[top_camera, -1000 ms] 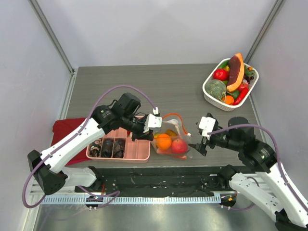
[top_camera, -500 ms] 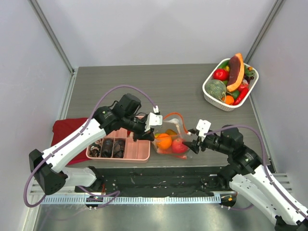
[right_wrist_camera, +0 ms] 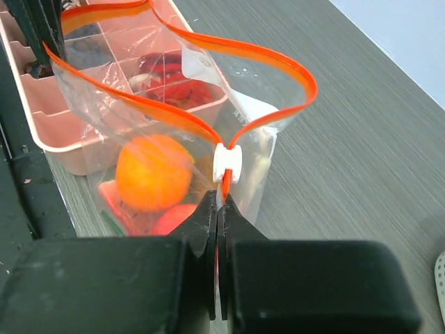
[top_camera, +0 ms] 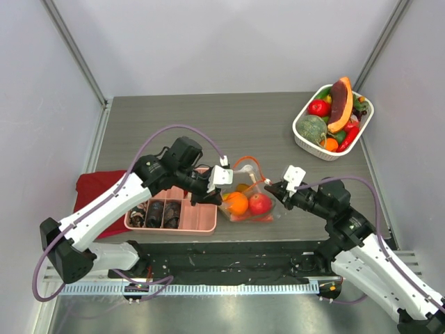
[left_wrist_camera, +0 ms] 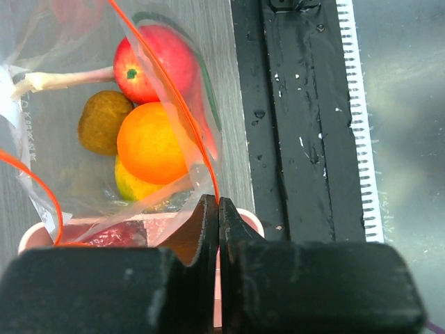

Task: Place the food in the zip-top bag and seal the zipper
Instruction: Adjust the zipper food storage bag at the center of the board.

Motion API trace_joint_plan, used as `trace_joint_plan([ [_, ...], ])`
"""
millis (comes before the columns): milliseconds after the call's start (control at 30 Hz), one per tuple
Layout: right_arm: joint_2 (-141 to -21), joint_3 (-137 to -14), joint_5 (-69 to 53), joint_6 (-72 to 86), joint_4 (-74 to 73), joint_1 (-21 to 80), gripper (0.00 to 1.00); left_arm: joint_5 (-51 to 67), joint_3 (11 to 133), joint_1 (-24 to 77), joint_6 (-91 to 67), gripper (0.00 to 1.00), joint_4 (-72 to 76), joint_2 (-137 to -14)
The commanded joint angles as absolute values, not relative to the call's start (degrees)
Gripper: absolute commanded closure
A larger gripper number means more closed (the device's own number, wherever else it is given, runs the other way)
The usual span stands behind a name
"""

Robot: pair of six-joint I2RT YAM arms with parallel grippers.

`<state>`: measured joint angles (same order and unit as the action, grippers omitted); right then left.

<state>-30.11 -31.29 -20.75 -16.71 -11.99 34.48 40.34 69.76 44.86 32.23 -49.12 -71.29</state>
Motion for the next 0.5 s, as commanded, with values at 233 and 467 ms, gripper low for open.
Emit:
trace_joint_plan([
  [233, -28.2, -35.2, -28.3, -28.6, -13.0, 34.4, 0.99, 40.7, 72.7, 45.3, 29.2, 0.52, -33.6, -64.4],
  [467, -27.8, -36.6, -29.8, -32.3, -15.2, 34.5, 0.99, 38.4, 80.5, 51.1, 31.3, 0.5, -29.8, -72.4],
])
